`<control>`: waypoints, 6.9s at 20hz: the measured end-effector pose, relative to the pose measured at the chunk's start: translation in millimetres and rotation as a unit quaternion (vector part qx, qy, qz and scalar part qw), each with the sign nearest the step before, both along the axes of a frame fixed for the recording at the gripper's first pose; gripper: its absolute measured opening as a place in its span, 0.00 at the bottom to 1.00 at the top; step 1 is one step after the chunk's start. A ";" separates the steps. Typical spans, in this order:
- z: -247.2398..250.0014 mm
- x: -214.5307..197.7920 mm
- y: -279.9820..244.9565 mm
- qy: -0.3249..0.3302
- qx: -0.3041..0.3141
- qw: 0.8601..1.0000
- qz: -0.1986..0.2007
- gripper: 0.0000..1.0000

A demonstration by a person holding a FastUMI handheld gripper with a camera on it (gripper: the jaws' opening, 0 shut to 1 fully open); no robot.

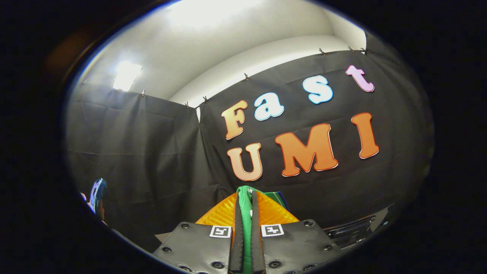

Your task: Put the clothes into the washing machine and then close the washing machine lid.

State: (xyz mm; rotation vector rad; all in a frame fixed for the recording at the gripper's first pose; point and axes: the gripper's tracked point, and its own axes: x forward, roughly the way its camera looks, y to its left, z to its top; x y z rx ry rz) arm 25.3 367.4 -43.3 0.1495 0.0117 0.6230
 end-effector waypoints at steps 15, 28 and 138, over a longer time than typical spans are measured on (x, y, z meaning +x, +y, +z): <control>4.5 65.2 -155.8 -0.006 -0.040 0.996 -0.084 0.15; -72.8 97.2 -223.3 0.032 -0.095 0.987 -0.123 0.15; -286.9 195.8 -228.6 0.242 -0.200 0.923 -0.225 1.00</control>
